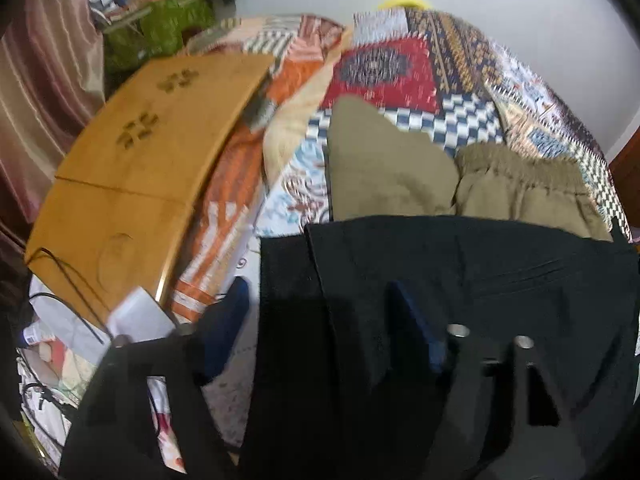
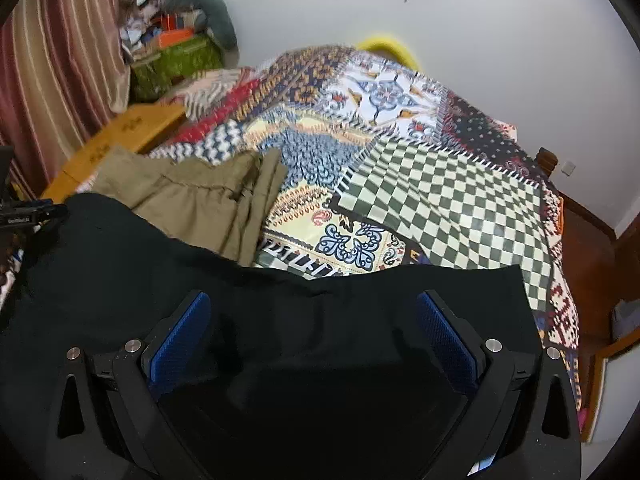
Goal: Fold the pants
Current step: 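Lower both grippers onto the black trousers waistband and close them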
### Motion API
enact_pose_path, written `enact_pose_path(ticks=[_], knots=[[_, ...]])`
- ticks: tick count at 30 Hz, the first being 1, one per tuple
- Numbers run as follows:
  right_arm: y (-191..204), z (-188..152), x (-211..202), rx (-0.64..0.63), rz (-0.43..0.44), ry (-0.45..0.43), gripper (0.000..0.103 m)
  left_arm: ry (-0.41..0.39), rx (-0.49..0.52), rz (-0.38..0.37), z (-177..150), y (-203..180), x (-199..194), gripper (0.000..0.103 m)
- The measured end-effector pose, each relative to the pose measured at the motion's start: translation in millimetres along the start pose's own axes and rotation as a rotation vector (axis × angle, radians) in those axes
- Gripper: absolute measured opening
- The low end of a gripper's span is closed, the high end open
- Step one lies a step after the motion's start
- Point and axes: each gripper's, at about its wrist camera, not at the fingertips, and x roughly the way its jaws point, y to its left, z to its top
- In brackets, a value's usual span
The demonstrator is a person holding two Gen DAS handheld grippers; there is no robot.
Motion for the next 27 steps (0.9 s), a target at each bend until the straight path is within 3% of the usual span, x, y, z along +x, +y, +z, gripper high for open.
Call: enact_pose_path(ticks=[2, 7, 11, 15, 17, 19, 21, 24, 25, 27], knots=[[-11, -1, 5, 0.020, -0.026, 0.005, 0.100, -0.021, 0.009, 0.014, -1, -1, 1, 0.061], [-68, -6, 5, 0.120, -0.149, 0.001, 0.099, -0.059, 0.032, 0.024, 1, -3, -3, 0.034], [-123, -4, 11, 0.188, -0.265, 0.020, 0.099, -0.068, 0.049, 0.039, 2, -10, -3, 0.029], [-154, -6, 38, 0.203, -0.295, 0.118, 0.092, -0.081, 0.063, 0.059, 0, -13, -6, 0.023], [-162, -10, 53, 0.222, -0.251, 0.175, 0.080, -0.088, 0.072, 0.088, 1, -15, -7, 0.011], [-163, -14, 66, 0.231, -0.208, 0.218, 0.067, -0.089, 0.077, 0.089, 3, -13, -9, 0.009], [-159, -15, 65, 0.208, -0.220, 0.195, 0.064, -0.089, 0.081, 0.095, 3, -12, -9, 0.006], [-154, -17, 63, 0.191, -0.253, 0.182, 0.039, -0.098, 0.090, 0.125, 5, -11, -11, 0.003], [-152, -19, 61, 0.186, -0.264, 0.181, 0.023, -0.100, 0.088, 0.126, 5, -11, -11, 0.002], [-152, -24, 54, 0.182, -0.269, 0.180, 0.014, -0.101, 0.083, 0.122, 6, -10, -12, 0.002]])
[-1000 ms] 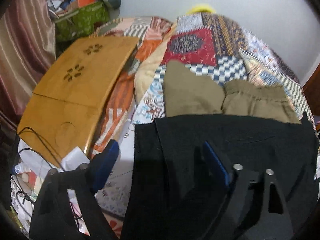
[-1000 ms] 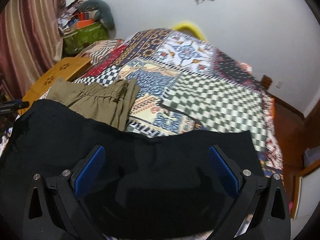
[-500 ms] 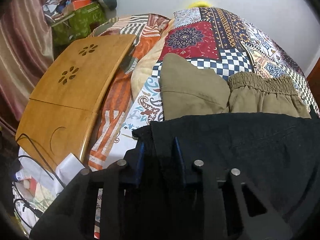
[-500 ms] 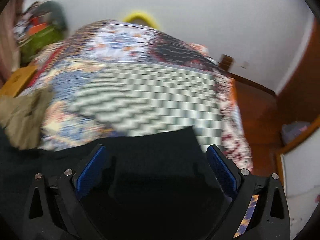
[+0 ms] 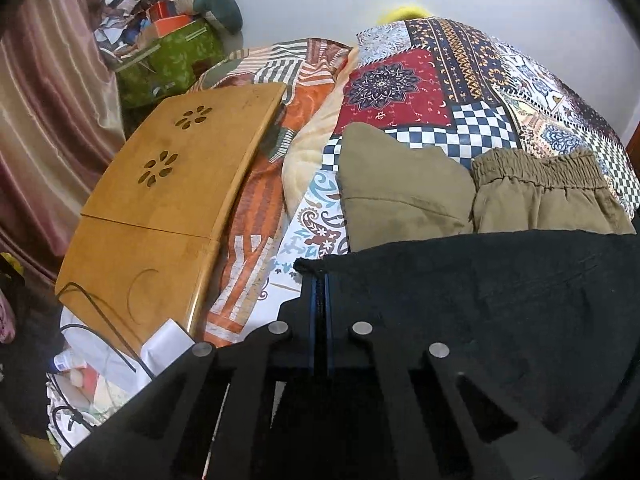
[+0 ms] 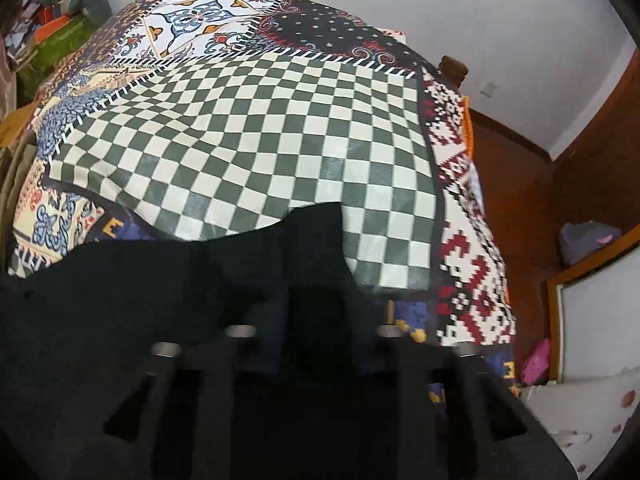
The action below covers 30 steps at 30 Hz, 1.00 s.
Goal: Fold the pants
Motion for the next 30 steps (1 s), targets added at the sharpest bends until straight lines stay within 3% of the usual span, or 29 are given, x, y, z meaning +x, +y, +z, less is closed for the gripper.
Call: enact_pose_path(ticks=[3, 8, 11, 13, 14, 20, 23, 25, 27, 30], knots=[[-6, -13, -6, -0.007, -0.022, 0.001, 0.009, -0.005, 0.011, 0.009, 0, -1, -3, 0.002], [-31, -45, -27, 0.024, -0.041, 0.003, 0.008, -0.003, -0.059, -0.056, 3, 11, -13, 0.005], [-43, -60, -37, 0.050, -0.041, 0.009, 0.008, 0.014, -0.081, -0.089, 3, 15, -14, 0.028], [-48, -69, -43, 0.048, -0.044, 0.005, 0.008, 0.026, -0.070, -0.073, 2, 13, -11, 0.059], [-49, -72, -45, 0.046, -0.046, 0.006, 0.008, 0.030, -0.065, -0.064, 2, 12, -8, 0.062], [-47, -82, -47, 0.045, -0.060, -0.012, 0.008, 0.079, -0.046, -0.048, 3, 2, 19, 0.060], [-47, -84, -48, 0.061, -0.063, -0.027, 0.007, 0.052, 0.020, -0.037, 9, -13, 18, 0.026], [-44, -85, -49, 0.062, -0.069, -0.032, 0.007, 0.026, 0.077, 0.022, 12, -27, 14, 0.016], [-47, -86, -50, 0.066, -0.078, -0.039, 0.007, 0.004, 0.138, 0.077, 13, -37, 12, 0.009], [-49, -81, -51, 0.070, -0.104, -0.050, 0.007, -0.005, 0.136, 0.082, 21, -35, 11, 0.009]])
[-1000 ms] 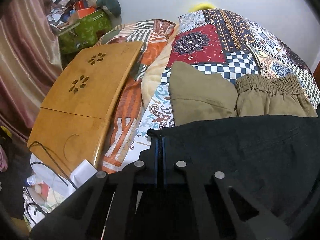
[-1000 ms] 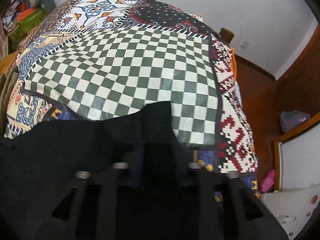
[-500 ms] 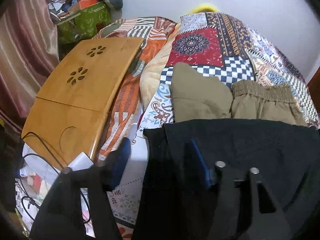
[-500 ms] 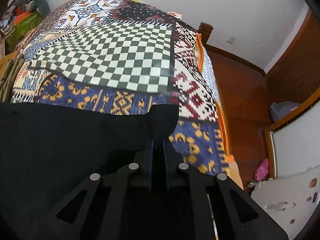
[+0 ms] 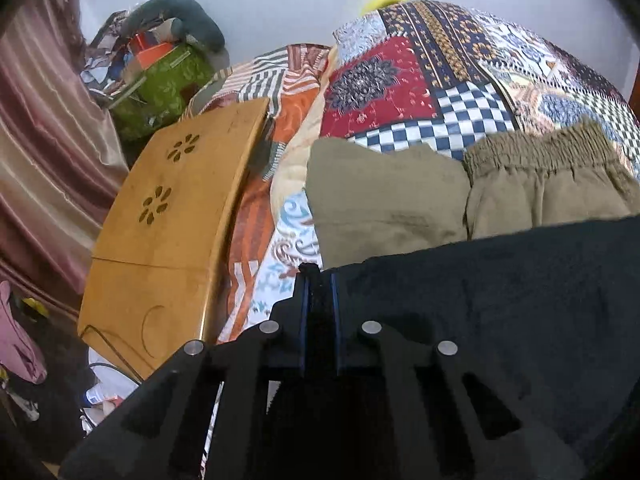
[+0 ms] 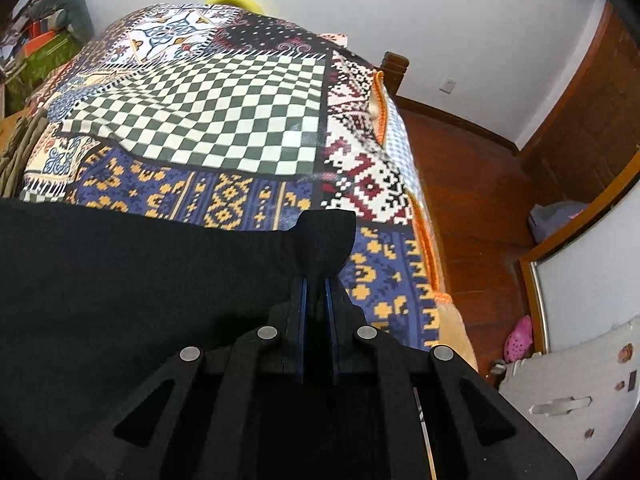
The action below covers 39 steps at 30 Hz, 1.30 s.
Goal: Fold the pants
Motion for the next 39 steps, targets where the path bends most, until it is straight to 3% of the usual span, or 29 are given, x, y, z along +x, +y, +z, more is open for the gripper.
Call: enact_pose_path(ticks=[4, 7, 10, 12, 15, 17, 19, 20, 22, 29, 33, 39], knots=[[-4, 11, 4, 0.005, -0.034, -0.001, 0.007, -0.030, -0.027, 0.009, 16, 7, -3, 0.009], [-13, 15, 12, 0.031, -0.047, 0.026, 0.004, -0.033, -0.013, 0.096, 23, 6, 6, 0.002], [-20, 14, 6, 0.065, 0.003, 0.036, 0.004, 0.031, -0.041, 0.025, 19, 14, 17, 0.002], [-21, 9, -11, 0.054, 0.024, 0.011, 0.005, 0.016, -0.043, 0.004, 13, 17, 8, 0.002], [-27, -2, -43, 0.034, 0.039, -0.004, 0.010, -0.006, -0.065, -0.049, 7, 23, -15, 0.009], [-33, -10, -65, 0.043, 0.036, -0.026, 0.022, -0.029, -0.083, -0.110, 0, 28, -38, 0.018], [-46, -22, -90, 0.079, 0.039, -0.059, 0.037, -0.059, -0.079, -0.123, -8, 30, -61, 0.036], [-54, -30, -105, 0.107, 0.043, -0.076, 0.043, -0.081, -0.070, -0.122, -14, 31, -75, 0.041], [-65, -45, -123, 0.146, 0.055, -0.087, 0.045, -0.104, -0.054, -0.117, -26, 31, -95, 0.052], [-64, -113, -140, 0.245, 0.116, -0.034, 0.045, -0.043, -0.063, -0.129, -87, 49, -129, 0.057], [-46, -152, -131, 0.283, 0.179, 0.033, 0.045, 0.028, -0.079, -0.118, -136, 58, -128, 0.059], [-20, -190, -128, 0.286, 0.232, 0.103, 0.045, 0.122, -0.135, -0.178, -192, 60, -126, 0.059]])
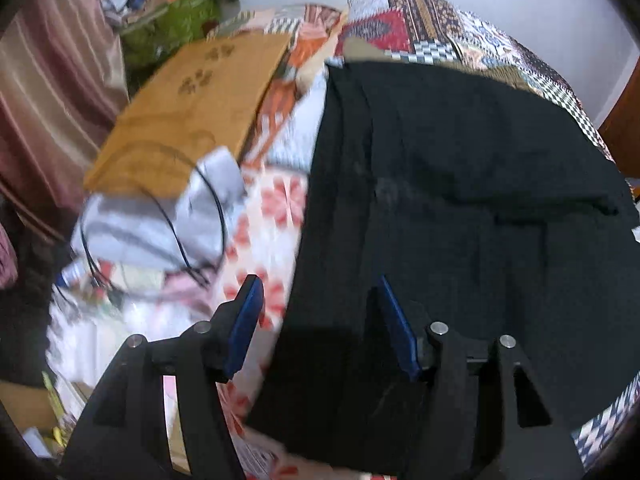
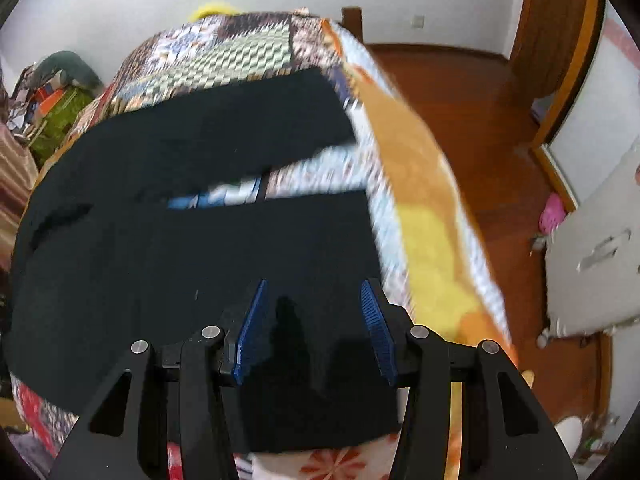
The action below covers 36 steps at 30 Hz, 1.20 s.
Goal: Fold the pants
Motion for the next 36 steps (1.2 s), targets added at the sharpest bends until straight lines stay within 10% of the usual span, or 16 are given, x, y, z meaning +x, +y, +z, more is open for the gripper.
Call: enact_pose_path(ticks=[19, 36], knots=[[11, -36, 13, -0.107, -0.019, 0.111, 0.031, -0.033, 0.012, 0.053, -49, -12, 5, 0.046], [136, 79, 37, -0.228, 0.274, -0.008, 0.047, -0.102, 0.013, -0.016, 18, -30, -14, 0.046]])
